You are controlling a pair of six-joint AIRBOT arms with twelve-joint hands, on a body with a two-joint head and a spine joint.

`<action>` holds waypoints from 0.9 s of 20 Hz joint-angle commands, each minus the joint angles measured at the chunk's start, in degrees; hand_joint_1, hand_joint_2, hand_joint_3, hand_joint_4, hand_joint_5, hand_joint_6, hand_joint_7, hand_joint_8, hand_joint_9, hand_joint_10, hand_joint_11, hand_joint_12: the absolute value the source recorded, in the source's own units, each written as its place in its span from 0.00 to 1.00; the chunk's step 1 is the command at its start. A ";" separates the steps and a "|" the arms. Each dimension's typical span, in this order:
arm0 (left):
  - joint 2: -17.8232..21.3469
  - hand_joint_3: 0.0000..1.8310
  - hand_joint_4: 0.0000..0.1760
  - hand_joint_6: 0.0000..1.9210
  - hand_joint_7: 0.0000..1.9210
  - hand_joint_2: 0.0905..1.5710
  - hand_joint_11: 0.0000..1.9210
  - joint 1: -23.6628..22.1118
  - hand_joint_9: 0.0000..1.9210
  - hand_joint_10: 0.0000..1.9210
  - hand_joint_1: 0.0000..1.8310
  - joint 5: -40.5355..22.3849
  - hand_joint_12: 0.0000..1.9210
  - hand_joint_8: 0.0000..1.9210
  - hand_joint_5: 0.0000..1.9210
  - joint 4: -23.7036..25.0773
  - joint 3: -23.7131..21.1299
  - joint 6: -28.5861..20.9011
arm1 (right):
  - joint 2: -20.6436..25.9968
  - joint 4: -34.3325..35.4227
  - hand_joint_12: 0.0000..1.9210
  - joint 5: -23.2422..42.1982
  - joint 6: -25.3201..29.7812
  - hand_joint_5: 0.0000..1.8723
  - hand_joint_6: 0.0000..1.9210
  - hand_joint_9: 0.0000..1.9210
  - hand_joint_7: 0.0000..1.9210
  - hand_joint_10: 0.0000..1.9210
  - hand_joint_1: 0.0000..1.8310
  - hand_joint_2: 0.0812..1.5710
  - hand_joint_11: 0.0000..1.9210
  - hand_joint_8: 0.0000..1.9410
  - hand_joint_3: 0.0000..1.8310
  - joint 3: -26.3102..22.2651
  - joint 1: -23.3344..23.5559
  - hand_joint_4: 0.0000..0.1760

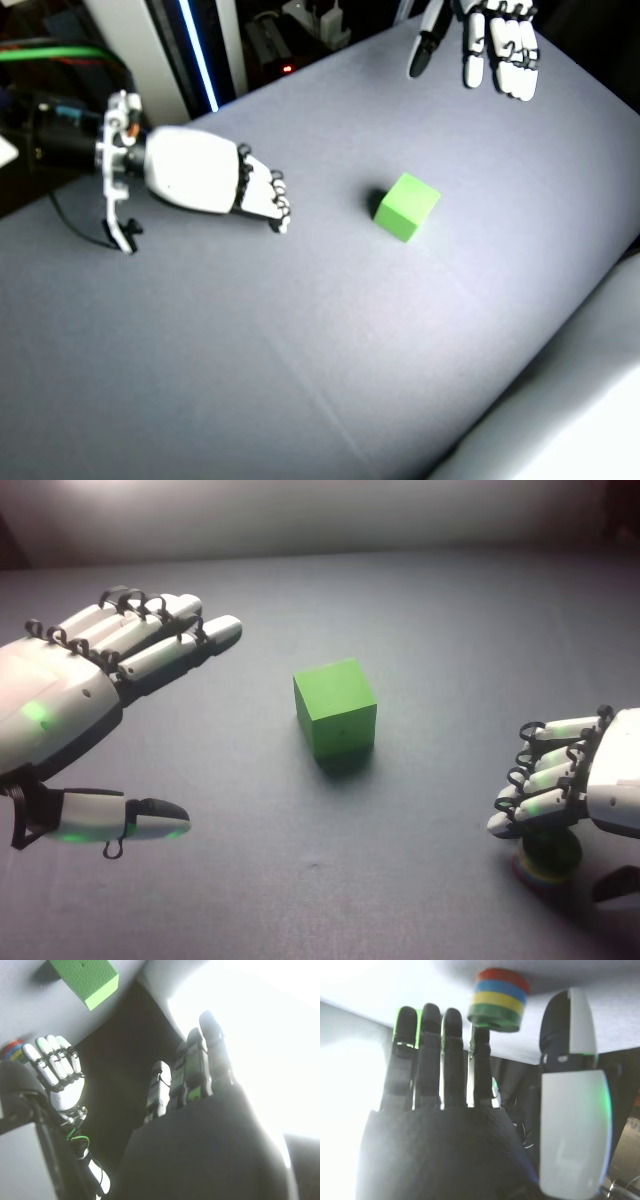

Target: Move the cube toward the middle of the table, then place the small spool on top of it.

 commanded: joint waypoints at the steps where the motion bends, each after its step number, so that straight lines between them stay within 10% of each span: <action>1: 0.57 0.00 1.00 0.00 0.00 0.54 0.00 -0.39 0.01 0.00 0.45 -6.49 0.16 0.00 0.00 -0.64 0.06 -0.05 | -0.13 1.30 0.43 5.06 0.15 0.34 0.00 0.34 0.35 0.01 0.57 0.60 0.13 0.00 0.00 0.14 0.73 0.25; 5: 0.51 0.00 1.00 0.00 0.00 0.54 0.00 -0.39 0.02 0.00 0.45 -6.41 0.18 0.00 0.00 -0.58 0.06 -0.13 | -0.46 1.31 0.52 5.06 0.10 0.43 0.00 0.49 0.48 0.04 0.63 0.61 0.24 0.02 0.00 0.31 1.10 0.00; 6: 0.47 0.00 1.00 0.00 0.00 0.54 0.00 -0.39 0.03 0.00 0.47 -6.34 0.20 0.00 0.00 -0.58 0.06 -0.14 | -0.48 1.31 0.65 5.07 0.10 0.53 0.29 0.58 0.56 0.19 0.70 0.67 0.33 0.50 0.00 0.29 1.10 0.00; 7: 0.43 0.00 1.00 0.00 0.00 0.54 0.00 -0.39 0.03 0.00 0.48 -6.26 0.19 0.00 0.00 -0.58 0.06 -0.14 | -0.48 1.32 0.74 5.07 0.10 0.53 0.36 0.55 0.54 0.46 0.69 0.68 0.38 0.57 0.00 0.30 1.11 0.00; 8: 0.42 0.00 1.00 0.00 0.00 0.54 0.00 -0.39 0.03 0.00 0.48 -6.21 0.19 0.00 0.00 -0.58 0.06 -0.15 | -0.48 1.33 0.74 5.07 0.10 0.53 0.36 0.55 0.54 0.46 0.69 0.68 0.38 0.57 0.00 0.30 1.11 0.00; 9: 0.42 0.00 1.00 0.00 0.00 0.55 0.00 -0.38 0.02 0.00 0.46 -6.10 0.17 0.00 0.00 -0.58 0.06 -0.22 | -0.50 1.40 0.94 5.07 0.10 0.56 0.44 0.49 0.46 0.87 0.64 0.67 0.45 0.66 0.00 0.34 1.17 0.00; 13: 0.38 0.00 1.00 0.00 0.00 0.55 0.00 -0.24 0.03 0.00 0.45 -6.05 0.19 0.00 0.00 -0.58 0.06 -0.27 | -0.82 2.35 1.00 5.47 0.06 0.54 0.48 0.49 0.43 0.95 0.64 0.69 0.46 0.75 0.00 1.11 2.44 0.00; 17: 0.20 0.00 1.00 0.00 0.00 0.55 0.00 -0.15 0.02 0.00 0.44 -6.02 0.18 0.00 0.00 -0.60 0.06 -0.32 | -2.20 3.26 0.90 6.65 0.06 0.58 0.29 0.50 0.47 0.74 0.69 0.70 0.48 0.70 0.00 2.90 6.04 0.00; 18: 0.18 0.00 1.00 0.00 0.00 0.55 0.00 -0.10 0.03 0.00 0.44 -6.06 0.20 0.00 0.00 -0.61 0.06 -0.36 | -2.82 4.27 0.98 7.42 0.03 0.59 0.36 0.50 0.44 0.89 0.66 0.67 0.52 0.77 0.00 3.72 7.14 0.00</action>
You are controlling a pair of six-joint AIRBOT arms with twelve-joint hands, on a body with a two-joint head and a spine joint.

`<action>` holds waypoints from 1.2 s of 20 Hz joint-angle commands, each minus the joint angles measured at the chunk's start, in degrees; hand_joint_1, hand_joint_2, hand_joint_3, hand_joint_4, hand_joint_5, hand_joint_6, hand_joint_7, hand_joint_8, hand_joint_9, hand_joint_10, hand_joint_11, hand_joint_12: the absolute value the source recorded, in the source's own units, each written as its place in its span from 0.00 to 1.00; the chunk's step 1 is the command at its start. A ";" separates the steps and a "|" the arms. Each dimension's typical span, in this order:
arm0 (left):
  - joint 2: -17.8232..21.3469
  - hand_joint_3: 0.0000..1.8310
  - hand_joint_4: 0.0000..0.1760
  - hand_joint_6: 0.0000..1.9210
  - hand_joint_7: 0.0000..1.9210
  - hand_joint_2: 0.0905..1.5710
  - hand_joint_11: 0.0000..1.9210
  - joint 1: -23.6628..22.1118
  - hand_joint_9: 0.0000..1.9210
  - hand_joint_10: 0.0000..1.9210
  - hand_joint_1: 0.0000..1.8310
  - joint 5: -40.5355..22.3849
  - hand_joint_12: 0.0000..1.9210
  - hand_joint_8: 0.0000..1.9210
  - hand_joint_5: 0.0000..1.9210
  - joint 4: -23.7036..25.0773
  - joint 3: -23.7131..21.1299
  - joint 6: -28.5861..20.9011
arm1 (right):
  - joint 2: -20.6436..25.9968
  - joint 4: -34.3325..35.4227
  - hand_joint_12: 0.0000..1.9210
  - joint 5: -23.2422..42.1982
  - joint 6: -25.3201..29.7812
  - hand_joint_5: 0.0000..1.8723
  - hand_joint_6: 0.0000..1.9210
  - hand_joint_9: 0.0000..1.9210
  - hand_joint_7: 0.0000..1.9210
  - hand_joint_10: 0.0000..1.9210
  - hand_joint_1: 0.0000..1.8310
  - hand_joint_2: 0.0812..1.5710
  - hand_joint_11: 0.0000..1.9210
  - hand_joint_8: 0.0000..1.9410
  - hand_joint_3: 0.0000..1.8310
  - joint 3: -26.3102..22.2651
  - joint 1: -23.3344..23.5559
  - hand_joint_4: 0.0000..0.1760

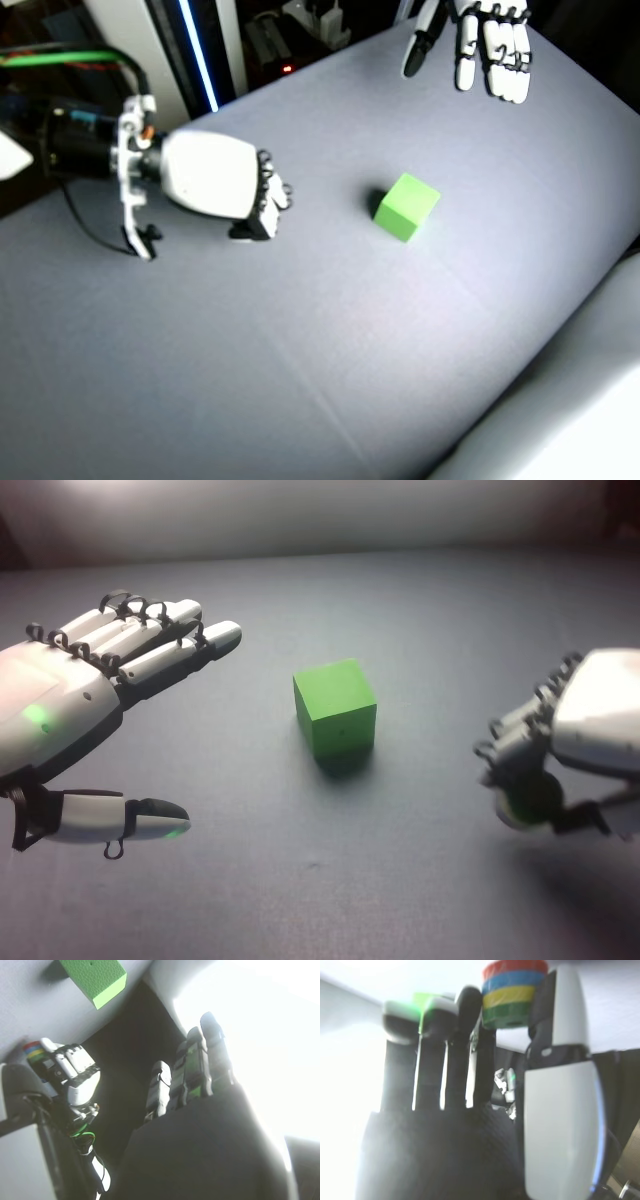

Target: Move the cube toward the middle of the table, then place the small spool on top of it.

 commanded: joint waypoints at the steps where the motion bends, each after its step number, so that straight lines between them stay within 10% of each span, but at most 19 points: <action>1: 0.16 0.00 1.00 0.00 0.00 0.55 0.00 -0.16 0.02 0.00 0.45 -6.75 0.18 0.00 0.00 -0.37 0.05 -0.32 | -0.27 2.61 1.00 7.07 -0.08 0.57 0.43 0.46 0.41 0.98 0.64 0.67 0.51 0.85 0.00 0.65 1.15 0.00; 4: 0.11 0.00 1.00 0.00 0.00 0.56 0.00 0.00 0.01 0.00 0.47 -6.78 0.14 0.00 0.00 -0.40 0.08 -0.45 | -2.86 6.29 0.89 9.47 -0.09 0.56 0.32 0.46 0.48 0.68 0.69 0.70 0.35 0.69 0.00 3.64 4.00 0.00; 10: 0.00 0.00 1.00 0.00 0.00 0.56 0.00 0.34 0.02 0.00 0.51 -7.42 0.19 0.00 0.00 -0.44 0.13 -0.60 | -8.38 7.24 0.68 9.64 -0.08 0.50 0.55 0.50 0.55 0.23 0.67 0.69 0.16 0.44 0.00 8.49 11.30 0.09; 11: -0.07 0.00 1.00 0.00 0.00 0.56 0.00 0.39 0.02 0.00 0.52 -7.65 0.19 0.00 0.00 -0.44 0.13 -0.61 | -9.38 7.44 0.65 9.31 -0.08 0.52 0.52 0.55 0.59 0.21 0.67 0.68 0.29 0.40 0.00 9.26 12.08 0.00; 12: -0.15 0.00 1.00 0.00 0.00 0.56 0.00 0.60 0.02 0.00 0.49 -8.15 0.22 0.00 0.00 -0.53 0.13 -0.83 | -11.91 7.55 0.58 8.08 -0.08 0.52 0.47 0.55 0.63 0.48 0.74 0.66 0.41 0.27 0.00 11.18 13.92 0.00; 13: -0.15 0.00 1.00 0.00 0.00 0.57 0.00 0.67 0.02 0.00 0.49 -8.23 0.21 0.00 0.00 -0.54 0.13 -0.90 | -12.26 7.54 0.57 7.77 -0.09 0.53 0.48 0.55 0.64 0.52 0.76 0.65 0.38 0.22 0.00 11.44 14.18 0.00; 15: -0.24 0.00 1.00 0.00 0.00 0.57 0.00 0.84 0.01 0.00 0.51 -8.55 0.18 0.00 0.00 -0.54 0.13 -1.13 | -14.81 7.50 0.55 5.31 -0.73 0.55 0.48 0.55 0.68 0.50 0.76 0.64 0.33 0.14 0.00 13.48 16.07 0.00; 18: -0.66 0.00 1.00 0.00 0.01 0.58 0.00 0.83 0.02 0.00 0.51 -8.63 0.21 0.00 0.00 -0.53 0.33 -1.16 | -17.21 7.04 0.65 1.74 -1.51 0.59 0.39 0.62 0.68 0.17 0.69 0.63 0.34 0.22 0.00 15.64 18.05 0.00; 19: -0.76 0.00 1.00 0.00 0.01 0.58 0.00 0.83 0.02 0.00 0.50 -8.62 0.23 0.00 0.00 -0.53 0.41 -1.23 | -17.73 6.72 0.64 1.02 -1.51 0.57 0.42 0.57 0.70 0.44 0.75 0.64 0.34 0.11 0.00 16.08 18.48 0.00; 20: -0.86 0.00 1.00 0.00 0.01 0.58 0.00 0.82 0.02 0.00 0.51 -8.66 0.22 0.00 0.00 -0.53 0.50 -1.35 | -18.59 6.29 0.58 0.02 -1.51 0.59 0.43 0.58 0.71 0.29 0.70 0.63 0.36 0.12 0.00 16.75 19.07 0.00; 21: -0.96 0.00 0.95 0.00 0.01 0.58 0.00 0.82 0.02 0.00 0.51 -8.66 0.22 0.00 0.00 -0.53 0.57 -1.47 | -19.12 5.88 0.57 -0.48 -1.52 0.57 0.43 0.57 0.69 0.45 0.75 0.64 0.40 0.13 0.00 17.10 19.44 0.00; 23: -1.16 0.00 0.98 0.00 0.01 0.58 0.00 0.80 0.02 0.00 0.48 -8.66 0.21 0.00 0.00 -0.51 0.66 -1.57 | -19.89 4.54 0.80 -1.68 -1.63 0.60 0.30 0.56 0.59 0.51 0.70 0.65 0.43 0.47 0.00 17.48 20.20 0.00; 24: -1.19 0.00 0.91 0.00 0.01 0.58 0.00 0.80 0.02 0.00 0.49 -8.66 0.21 0.00 0.00 -0.51 0.67 -1.57 | -20.14 4.11 0.69 -2.10 -1.79 0.57 0.36 0.53 0.60 0.43 0.69 0.66 0.15 0.46 0.00 17.54 20.42 0.00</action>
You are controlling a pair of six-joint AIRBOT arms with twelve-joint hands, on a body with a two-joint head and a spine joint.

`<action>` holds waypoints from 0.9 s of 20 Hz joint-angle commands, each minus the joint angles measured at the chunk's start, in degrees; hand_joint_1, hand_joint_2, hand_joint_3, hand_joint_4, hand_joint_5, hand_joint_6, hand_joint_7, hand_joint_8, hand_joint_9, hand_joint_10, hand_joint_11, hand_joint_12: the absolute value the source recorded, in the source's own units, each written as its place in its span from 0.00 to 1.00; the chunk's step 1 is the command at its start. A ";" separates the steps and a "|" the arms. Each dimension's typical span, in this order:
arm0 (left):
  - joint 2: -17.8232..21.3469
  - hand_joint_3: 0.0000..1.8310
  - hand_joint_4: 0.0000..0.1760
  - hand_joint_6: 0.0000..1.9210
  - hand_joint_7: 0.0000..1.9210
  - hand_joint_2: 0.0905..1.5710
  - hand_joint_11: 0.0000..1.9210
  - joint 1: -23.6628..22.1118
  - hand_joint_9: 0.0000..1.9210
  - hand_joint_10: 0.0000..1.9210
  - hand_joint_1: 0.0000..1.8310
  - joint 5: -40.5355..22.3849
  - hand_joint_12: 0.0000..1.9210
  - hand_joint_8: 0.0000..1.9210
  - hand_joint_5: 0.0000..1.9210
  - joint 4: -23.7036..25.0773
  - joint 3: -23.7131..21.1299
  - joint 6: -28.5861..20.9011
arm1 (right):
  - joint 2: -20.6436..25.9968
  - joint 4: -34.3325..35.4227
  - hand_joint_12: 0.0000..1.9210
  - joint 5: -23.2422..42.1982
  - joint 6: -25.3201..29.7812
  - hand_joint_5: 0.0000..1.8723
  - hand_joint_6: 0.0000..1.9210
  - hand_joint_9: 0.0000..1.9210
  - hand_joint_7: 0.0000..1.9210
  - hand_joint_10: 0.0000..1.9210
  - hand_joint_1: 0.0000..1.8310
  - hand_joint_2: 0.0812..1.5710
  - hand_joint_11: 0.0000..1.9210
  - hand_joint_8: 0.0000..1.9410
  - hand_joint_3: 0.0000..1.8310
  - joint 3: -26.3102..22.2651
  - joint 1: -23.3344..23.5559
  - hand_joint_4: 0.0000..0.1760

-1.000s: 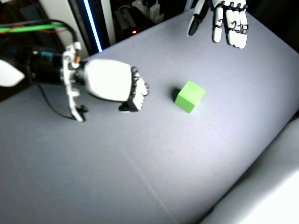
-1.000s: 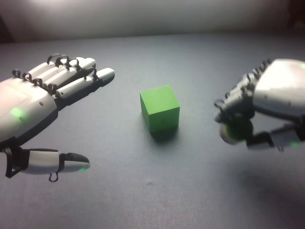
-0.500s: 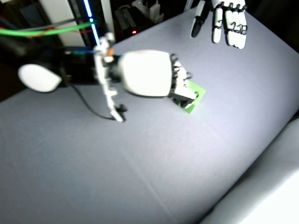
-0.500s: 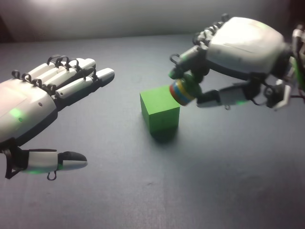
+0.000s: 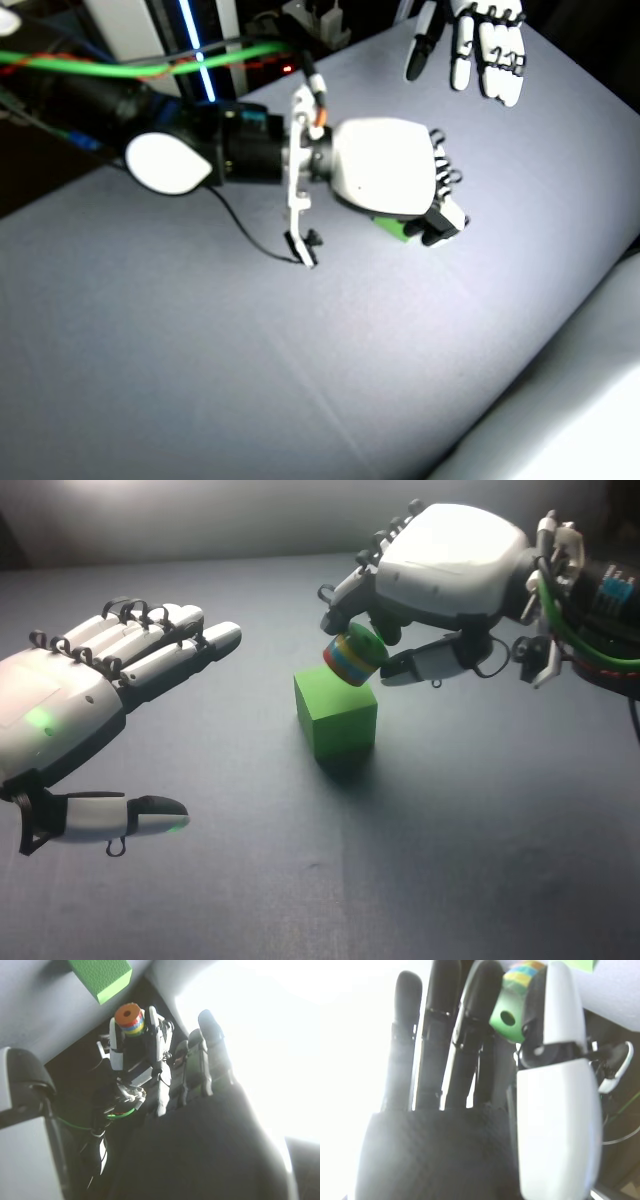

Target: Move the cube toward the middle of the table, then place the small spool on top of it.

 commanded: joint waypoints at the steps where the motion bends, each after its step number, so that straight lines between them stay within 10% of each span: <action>1: 0.00 0.00 0.92 0.00 0.01 0.58 0.00 -0.05 0.02 0.00 0.49 -7.17 0.19 0.00 0.00 0.15 0.20 -0.11 | -0.17 1.02 0.50 5.33 -0.59 0.55 0.41 0.49 0.63 0.51 0.75 0.66 0.03 0.40 0.00 0.19 1.35 0.00; 2: -0.04 0.00 0.87 0.00 0.02 0.58 0.00 -0.05 0.02 0.00 0.49 -7.17 0.17 0.00 0.01 0.15 0.21 -0.11 | -0.52 0.86 0.73 4.91 -1.05 0.55 0.35 0.52 0.61 0.59 0.76 0.66 0.24 0.38 0.00 0.23 1.47 0.00; 3: -0.10 0.00 0.87 0.00 0.02 0.58 0.00 -0.05 0.02 0.00 0.48 -7.17 0.18 0.00 0.01 0.16 0.22 -0.11 | -0.82 0.74 0.71 4.56 -1.45 0.58 0.30 0.54 0.58 0.60 0.76 0.66 0.38 0.40 0.00 0.26 1.52 0.00; 7: -0.34 0.00 0.91 0.00 0.01 0.59 0.00 -0.23 0.01 0.00 0.49 -7.39 0.16 0.00 0.02 0.33 0.29 -0.21 | -2.05 0.43 0.75 3.00 -2.29 0.60 0.31 0.53 0.55 0.41 0.69 0.67 0.40 0.52 0.00 0.86 1.59 0.00; 9: -0.40 0.00 0.86 0.00 0.02 0.59 0.00 -0.31 0.02 0.00 0.49 -7.48 0.18 0.00 0.02 0.38 0.31 -0.34 | -2.15 0.31 0.67 2.57 -2.31 0.55 0.42 0.49 0.54 0.60 0.75 0.67 0.37 0.43 0.00 0.92 1.59 0.00; 10: -0.42 0.00 0.86 0.00 0.02 0.59 0.00 -0.32 0.02 0.00 0.49 -7.51 0.18 0.00 0.02 0.38 0.31 -0.39 | -2.19 0.29 0.71 2.37 -2.31 0.58 0.39 0.48 0.53 0.43 0.69 0.67 0.33 0.49 0.00 0.91 1.59 0.00; 11: -0.42 0.00 0.85 0.00 0.02 0.59 0.00 -0.32 0.02 0.00 0.49 -7.52 0.16 0.00 0.02 0.38 0.31 -0.43 | -2.22 0.29 0.68 2.29 -2.33 0.55 0.40 0.51 0.55 0.56 0.74 0.67 0.36 0.44 0.00 0.91 1.59 0.00; 15: -0.48 0.00 0.74 0.00 0.02 0.59 0.00 -0.31 0.02 0.00 0.49 -7.62 0.17 0.00 0.03 0.38 0.35 -0.75 | -2.42 0.17 0.56 1.95 -2.77 0.53 0.45 0.50 0.57 0.59 0.76 0.67 0.34 0.37 0.00 0.87 1.58 0.00; 16: -0.54 0.00 0.70 0.00 0.03 0.60 0.00 -0.30 0.03 0.00 0.50 -7.63 0.17 0.00 0.03 0.38 0.40 -0.83 | -2.43 0.17 0.52 1.95 -3.36 0.55 0.50 0.49 0.54 0.30 0.69 0.68 0.32 0.42 0.00 0.69 1.58 0.00; 18: -0.58 0.00 0.73 0.00 0.03 0.60 0.00 -0.27 0.03 0.00 0.49 -7.68 0.18 0.00 0.04 0.38 0.40 -0.88 | -2.43 0.17 0.54 1.95 -3.87 0.47 0.61 0.53 0.49 0.11 0.66 0.72 0.35 0.52 0.00 0.51 1.58 0.13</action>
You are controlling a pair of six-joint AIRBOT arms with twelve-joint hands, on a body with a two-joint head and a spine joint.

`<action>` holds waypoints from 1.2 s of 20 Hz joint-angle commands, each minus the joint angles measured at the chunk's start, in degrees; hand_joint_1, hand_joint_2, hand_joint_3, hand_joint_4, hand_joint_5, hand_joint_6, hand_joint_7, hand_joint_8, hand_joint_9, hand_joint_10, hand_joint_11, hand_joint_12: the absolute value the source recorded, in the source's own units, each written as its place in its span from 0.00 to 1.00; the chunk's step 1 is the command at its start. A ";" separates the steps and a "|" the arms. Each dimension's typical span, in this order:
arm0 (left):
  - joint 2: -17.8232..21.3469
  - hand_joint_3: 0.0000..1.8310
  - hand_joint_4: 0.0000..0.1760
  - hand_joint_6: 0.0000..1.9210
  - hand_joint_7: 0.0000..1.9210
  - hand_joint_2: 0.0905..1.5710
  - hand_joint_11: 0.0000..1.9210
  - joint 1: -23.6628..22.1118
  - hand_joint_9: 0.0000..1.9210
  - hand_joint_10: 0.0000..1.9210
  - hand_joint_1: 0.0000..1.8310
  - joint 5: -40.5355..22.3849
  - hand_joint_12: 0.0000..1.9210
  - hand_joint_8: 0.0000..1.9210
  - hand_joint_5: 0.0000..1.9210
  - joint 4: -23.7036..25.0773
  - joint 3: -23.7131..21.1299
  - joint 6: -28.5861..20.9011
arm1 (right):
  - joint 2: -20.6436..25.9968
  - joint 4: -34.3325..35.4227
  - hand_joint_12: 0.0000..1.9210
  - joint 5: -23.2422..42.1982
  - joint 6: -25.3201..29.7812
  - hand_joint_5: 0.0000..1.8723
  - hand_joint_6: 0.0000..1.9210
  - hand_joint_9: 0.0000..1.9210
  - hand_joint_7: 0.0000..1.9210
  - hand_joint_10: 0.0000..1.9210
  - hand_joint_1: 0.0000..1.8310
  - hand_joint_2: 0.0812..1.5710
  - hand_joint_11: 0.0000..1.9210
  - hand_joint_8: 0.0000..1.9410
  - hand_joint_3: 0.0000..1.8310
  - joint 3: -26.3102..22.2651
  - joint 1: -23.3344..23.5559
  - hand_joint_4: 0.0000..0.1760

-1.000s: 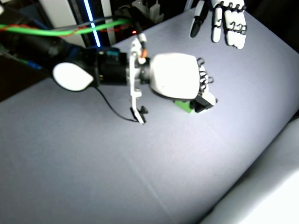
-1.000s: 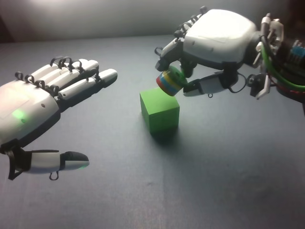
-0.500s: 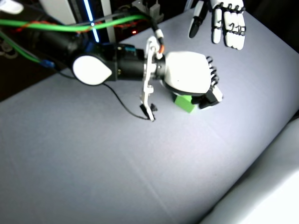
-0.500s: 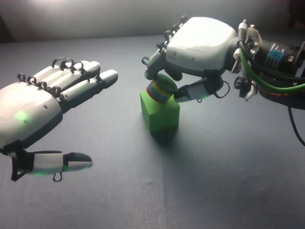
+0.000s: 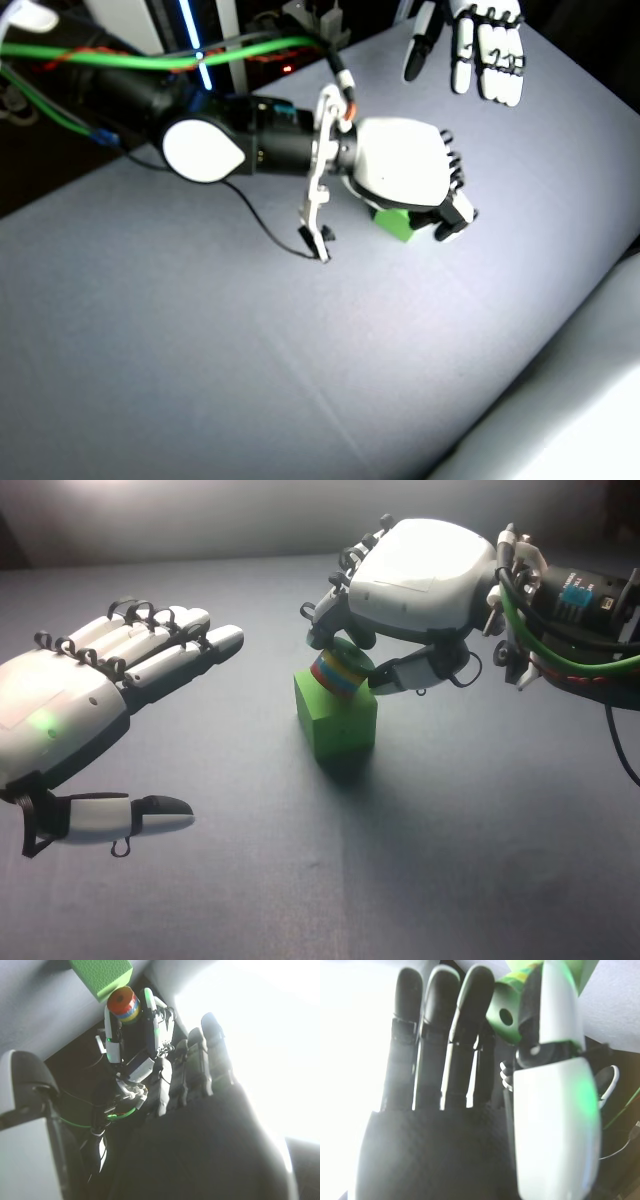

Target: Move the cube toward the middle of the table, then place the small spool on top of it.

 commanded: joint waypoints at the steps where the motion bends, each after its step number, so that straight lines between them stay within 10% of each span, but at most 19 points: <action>1: -0.25 0.00 0.81 0.00 0.02 0.60 0.00 -0.27 0.02 0.00 0.49 -7.15 0.16 0.00 0.03 -0.27 0.27 -0.23 | 0.13 1.09 0.58 5.93 -0.55 0.45 0.61 0.55 0.48 0.09 0.65 0.73 0.37 0.56 0.00 -0.19 0.88 0.15; 2: -0.26 0.00 0.82 0.00 0.02 0.60 0.00 -0.27 0.02 0.00 0.48 -7.16 0.15 0.00 0.03 -0.27 0.28 -0.23 | 0.13 1.09 0.60 5.93 -0.55 0.47 0.58 0.56 0.44 0.09 0.63 0.72 0.37 0.26 0.00 -0.20 0.88 0.00; 3: -0.28 0.00 0.82 0.00 0.02 0.59 0.00 -0.27 0.03 0.00 0.48 -7.19 0.16 0.00 0.03 -0.27 0.28 -0.25 | 0.13 1.09 0.61 5.93 -0.55 0.40 0.22 0.53 0.43 0.07 0.63 0.68 0.33 0.13 0.00 -0.21 0.88 0.00; 5: -0.30 0.00 0.75 0.00 0.03 0.59 0.00 -0.27 0.04 0.00 0.49 -7.21 0.19 0.00 0.03 -0.28 0.29 -0.29 | 0.14 1.09 0.58 5.93 -0.55 0.38 0.02 0.50 0.41 0.04 0.62 0.65 0.31 0.02 0.00 -0.24 0.88 0.00; 12: -0.48 0.00 0.75 0.00 0.03 0.59 0.00 -0.27 0.04 0.00 0.49 -7.20 0.19 0.00 0.03 -0.33 0.41 -0.57 | 0.14 1.09 0.53 5.93 -0.55 0.26 0.00 0.44 0.30 0.00 0.58 0.62 0.31 0.00 0.00 -0.40 0.88 0.22; 17: -0.49 0.00 0.78 0.00 0.03 0.59 0.00 -0.17 0.04 0.00 0.48 -7.67 0.21 0.00 0.03 -0.33 0.34 -0.99 | 0.16 1.17 0.50 5.95 -0.55 0.06 0.00 0.17 0.11 0.00 0.55 0.59 0.02 0.00 0.00 -1.02 0.88 0.62; 19: -0.39 0.00 0.77 0.00 0.02 0.60 0.00 0.00 0.03 0.00 0.49 -8.37 0.21 0.00 0.02 -0.43 0.15 -1.08 | 1.14 1.34 0.30 6.51 -0.55 0.00 0.00 0.05 0.01 0.00 0.51 0.58 0.00 0.00 0.00 -2.28 0.88 0.98; 21: 0.02 0.00 0.97 0.00 0.01 0.59 0.00 0.58 0.01 0.00 0.46 -9.76 0.12 0.00 0.00 -1.27 -0.12 -1.08 | 4.42 1.87 0.03 8.36 -0.55 0.00 0.00 0.00 0.00 0.00 0.51 0.56 0.00 0.00 0.00 -4.20 0.88 1.00; 24: 0.93 0.00 1.00 0.00 0.00 0.59 0.01 2.66 0.00 0.00 0.40 -13.87 0.03 0.00 0.00 -3.80 -0.85 -1.07 | 10.64 6.12 0.00 14.54 -0.55 0.00 0.00 0.00 0.00 0.00 0.45 0.55 0.00 0.00 0.00 -7.53 -1.15 1.00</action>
